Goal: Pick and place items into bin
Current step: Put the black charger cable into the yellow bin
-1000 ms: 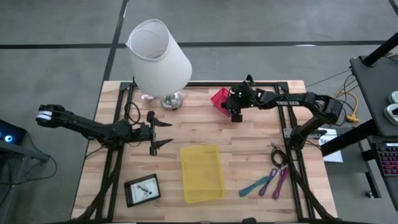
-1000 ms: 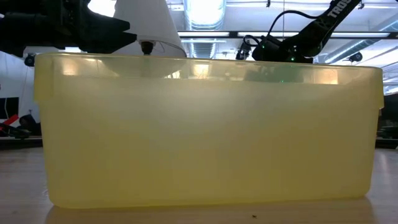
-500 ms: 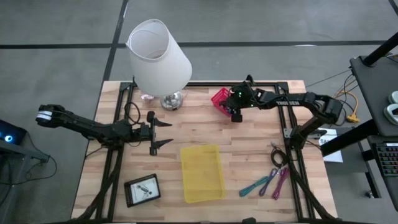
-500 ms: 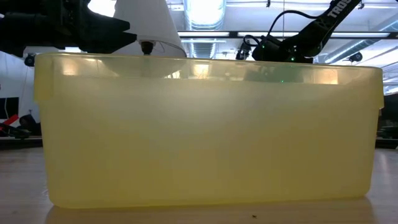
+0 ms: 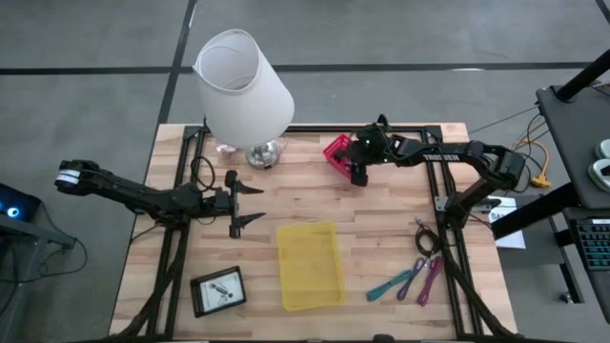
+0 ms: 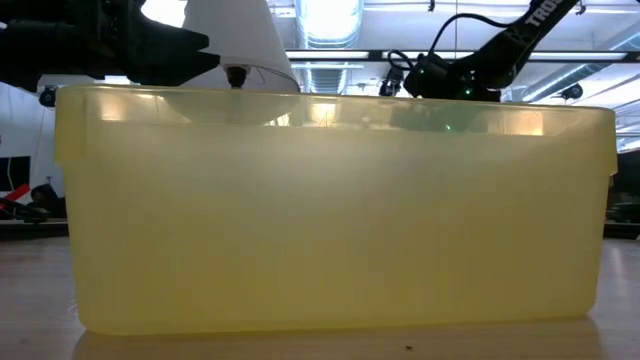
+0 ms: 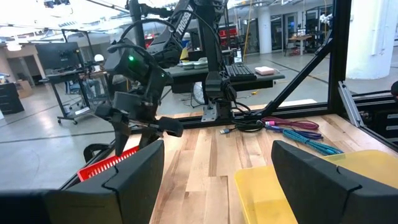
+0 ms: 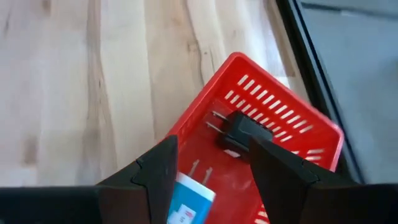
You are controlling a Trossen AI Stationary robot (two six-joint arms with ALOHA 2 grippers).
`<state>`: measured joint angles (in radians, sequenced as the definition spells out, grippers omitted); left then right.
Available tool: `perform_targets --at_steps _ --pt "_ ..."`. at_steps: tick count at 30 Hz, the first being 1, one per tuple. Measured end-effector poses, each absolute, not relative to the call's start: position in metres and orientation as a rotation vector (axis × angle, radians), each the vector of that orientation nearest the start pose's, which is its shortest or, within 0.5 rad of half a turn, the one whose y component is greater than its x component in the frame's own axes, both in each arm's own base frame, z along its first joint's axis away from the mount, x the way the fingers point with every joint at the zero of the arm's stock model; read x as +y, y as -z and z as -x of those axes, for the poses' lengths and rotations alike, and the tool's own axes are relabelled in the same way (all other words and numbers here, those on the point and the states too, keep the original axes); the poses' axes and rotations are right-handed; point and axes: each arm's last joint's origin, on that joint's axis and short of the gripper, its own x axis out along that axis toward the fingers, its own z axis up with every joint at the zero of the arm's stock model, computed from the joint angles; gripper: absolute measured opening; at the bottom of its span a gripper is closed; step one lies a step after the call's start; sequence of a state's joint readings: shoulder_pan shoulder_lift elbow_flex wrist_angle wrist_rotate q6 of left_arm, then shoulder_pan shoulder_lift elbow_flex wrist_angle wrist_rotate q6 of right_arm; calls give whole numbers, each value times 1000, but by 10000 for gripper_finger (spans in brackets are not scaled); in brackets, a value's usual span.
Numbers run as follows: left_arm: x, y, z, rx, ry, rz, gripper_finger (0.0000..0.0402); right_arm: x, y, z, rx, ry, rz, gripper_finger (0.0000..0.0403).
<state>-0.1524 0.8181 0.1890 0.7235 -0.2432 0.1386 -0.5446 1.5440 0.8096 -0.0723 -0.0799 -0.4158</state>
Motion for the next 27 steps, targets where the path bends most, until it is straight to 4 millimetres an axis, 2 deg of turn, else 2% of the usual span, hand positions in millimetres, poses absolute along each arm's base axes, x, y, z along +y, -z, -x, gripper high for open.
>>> perform_targets --at_steps 5,11,21,27 --pt "-19 -210 -167 -87 -96 -120 279 -151 -183 -264 819 343 -74 185" --pt "-19 -210 -167 -85 -99 -175 279 -141 -191 -266 921 382 -291 185" --pt "-19 -211 -167 -97 -101 -178 279 -109 -189 -264 1113 443 -544 184" --pt "-19 -212 -168 -97 -101 -176 279 -82 -183 -251 1325 558 -719 185"
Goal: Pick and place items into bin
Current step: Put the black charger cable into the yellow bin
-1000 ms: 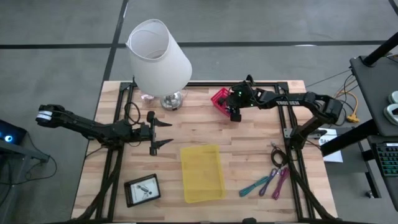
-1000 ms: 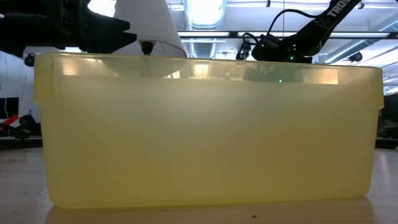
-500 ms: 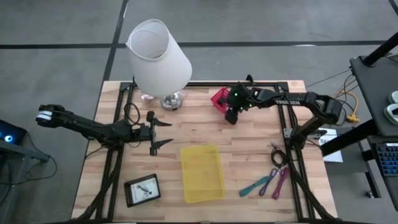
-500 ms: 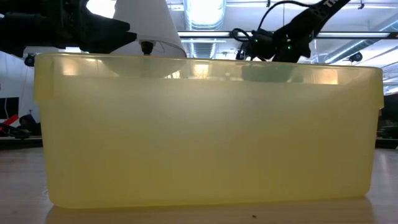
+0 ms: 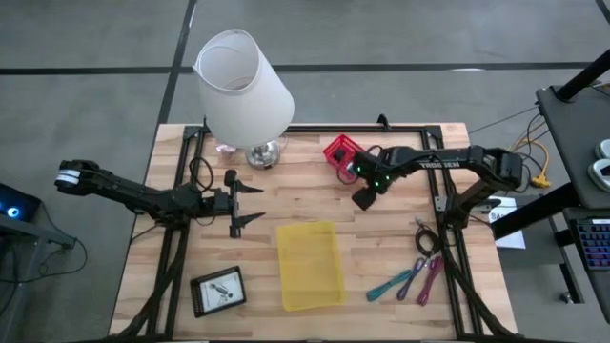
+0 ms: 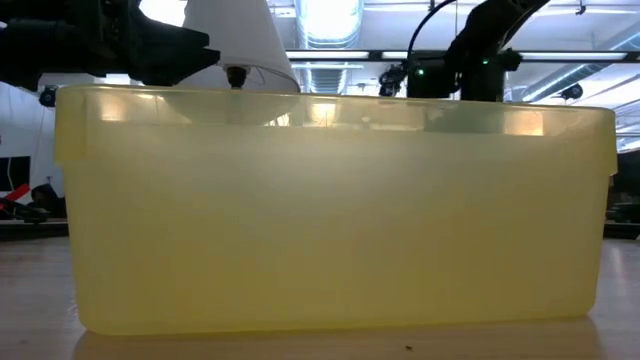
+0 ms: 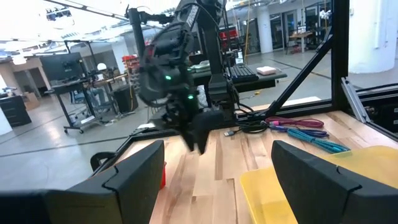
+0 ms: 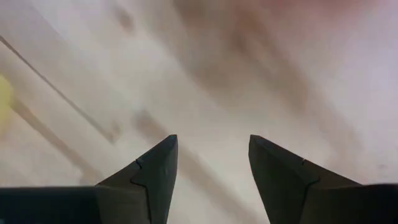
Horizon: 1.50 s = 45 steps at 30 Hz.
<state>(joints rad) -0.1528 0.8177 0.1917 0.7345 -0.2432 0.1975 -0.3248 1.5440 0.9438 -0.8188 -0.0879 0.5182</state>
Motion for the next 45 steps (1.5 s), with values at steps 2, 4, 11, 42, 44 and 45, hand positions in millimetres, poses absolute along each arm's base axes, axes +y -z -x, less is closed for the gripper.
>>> perform_targets --at_steps 2,4,11,42,44,45 --pt "-19 -212 -168 -97 -101 -175 279 -70 -182 -246 1399 609 -766 185" --pt "-19 -211 -168 -97 -100 -168 279 -59 -182 -242 1461 658 -798 185" --pt "-19 -211 -167 -95 -100 -168 279 -18 -183 -240 1543 744 -893 184" --pt "-19 -212 -167 -102 -102 -202 279 104 -195 -164 1457 1171 -978 182" --pt "-19 -212 -167 -103 -102 -201 279 105 -191 -160 1451 1192 -976 182" --pt "-19 -212 -167 -103 -102 -201 279 105 -189 -159 1450 1198 -970 182"
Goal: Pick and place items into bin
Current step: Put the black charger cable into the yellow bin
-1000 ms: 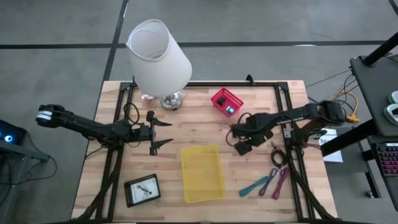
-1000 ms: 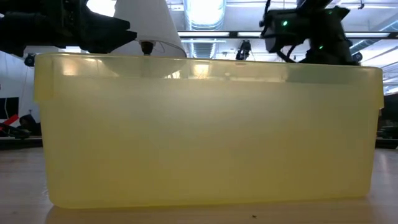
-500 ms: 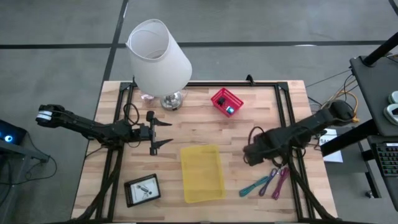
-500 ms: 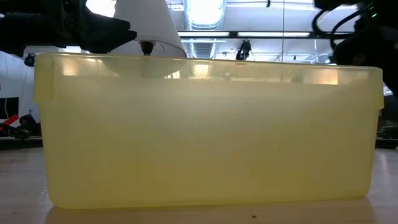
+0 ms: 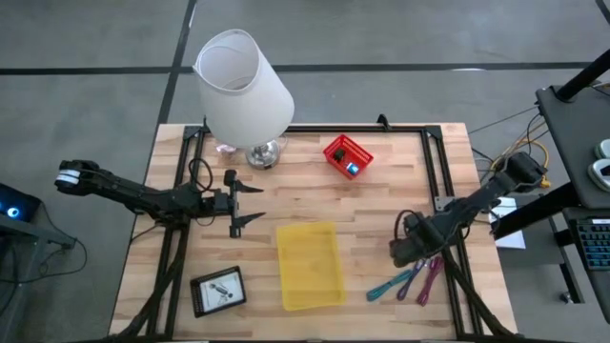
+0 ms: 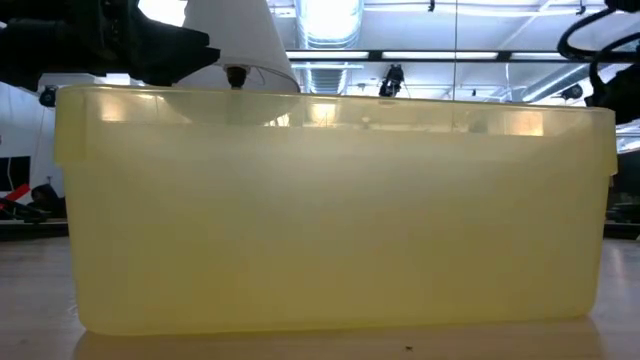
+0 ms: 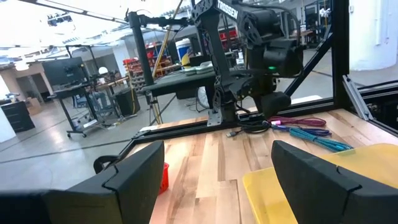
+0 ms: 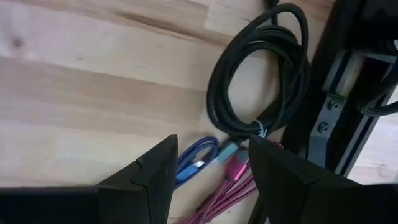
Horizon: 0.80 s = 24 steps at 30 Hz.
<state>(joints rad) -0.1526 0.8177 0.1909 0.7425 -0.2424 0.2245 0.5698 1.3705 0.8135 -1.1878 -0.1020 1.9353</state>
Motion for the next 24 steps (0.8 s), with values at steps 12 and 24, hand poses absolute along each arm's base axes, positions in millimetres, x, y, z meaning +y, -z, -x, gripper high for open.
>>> perform_targets --at_steps 12,24 --pt "-19 -212 -167 -103 -102 -201 279 100 -169 -151 1370 1238 -924 182" --pt "-19 -212 -167 -103 -102 -200 279 93 -141 -142 1345 1217 -937 183"
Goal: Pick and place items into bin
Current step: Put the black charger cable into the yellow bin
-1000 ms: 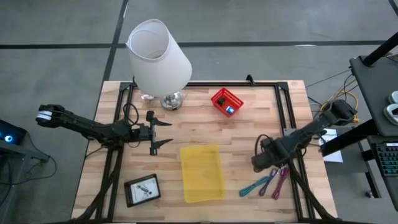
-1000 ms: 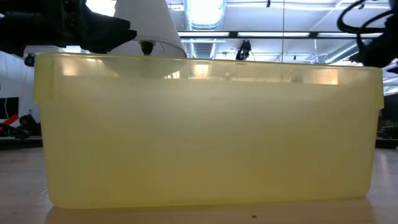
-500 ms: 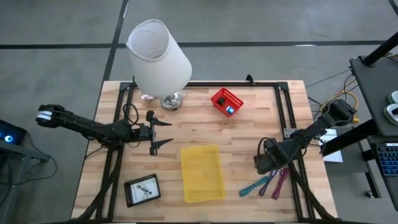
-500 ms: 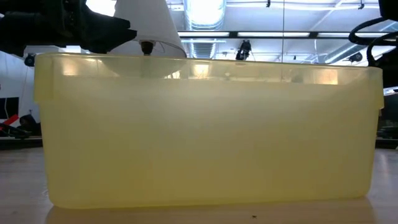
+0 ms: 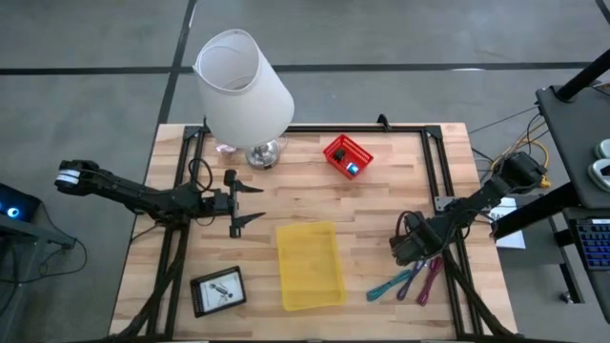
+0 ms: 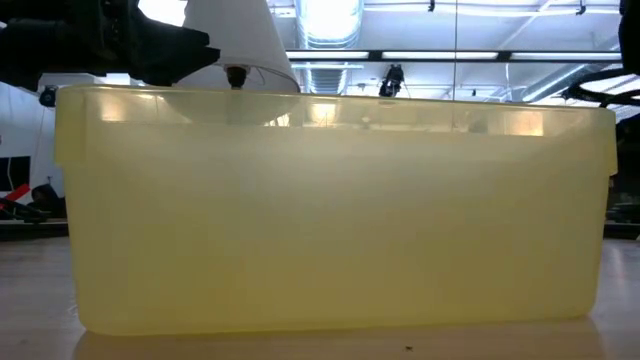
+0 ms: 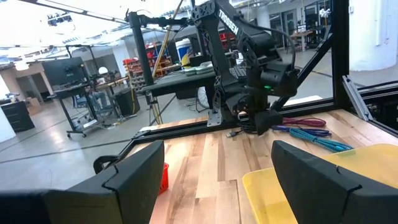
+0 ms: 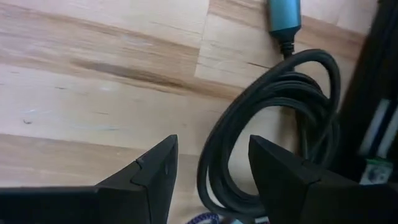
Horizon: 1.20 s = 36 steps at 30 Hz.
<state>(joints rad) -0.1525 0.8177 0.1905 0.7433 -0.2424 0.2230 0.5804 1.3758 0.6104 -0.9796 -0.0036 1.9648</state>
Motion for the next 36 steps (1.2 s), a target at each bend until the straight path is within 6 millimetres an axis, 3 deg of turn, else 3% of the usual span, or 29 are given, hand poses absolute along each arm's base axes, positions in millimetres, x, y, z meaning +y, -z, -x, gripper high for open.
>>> perform_targets --at_steps 11,25,36 --pt "-19 -212 -167 -103 -102 -199 279 91 -135 -139 1349 1212 -930 156" --pt "-19 -212 -167 -103 -102 -199 279 91 -134 -139 1364 1194 -915 20" --pt "-19 -212 -167 -103 -102 -199 279 92 -134 -140 1365 1177 -912 13"
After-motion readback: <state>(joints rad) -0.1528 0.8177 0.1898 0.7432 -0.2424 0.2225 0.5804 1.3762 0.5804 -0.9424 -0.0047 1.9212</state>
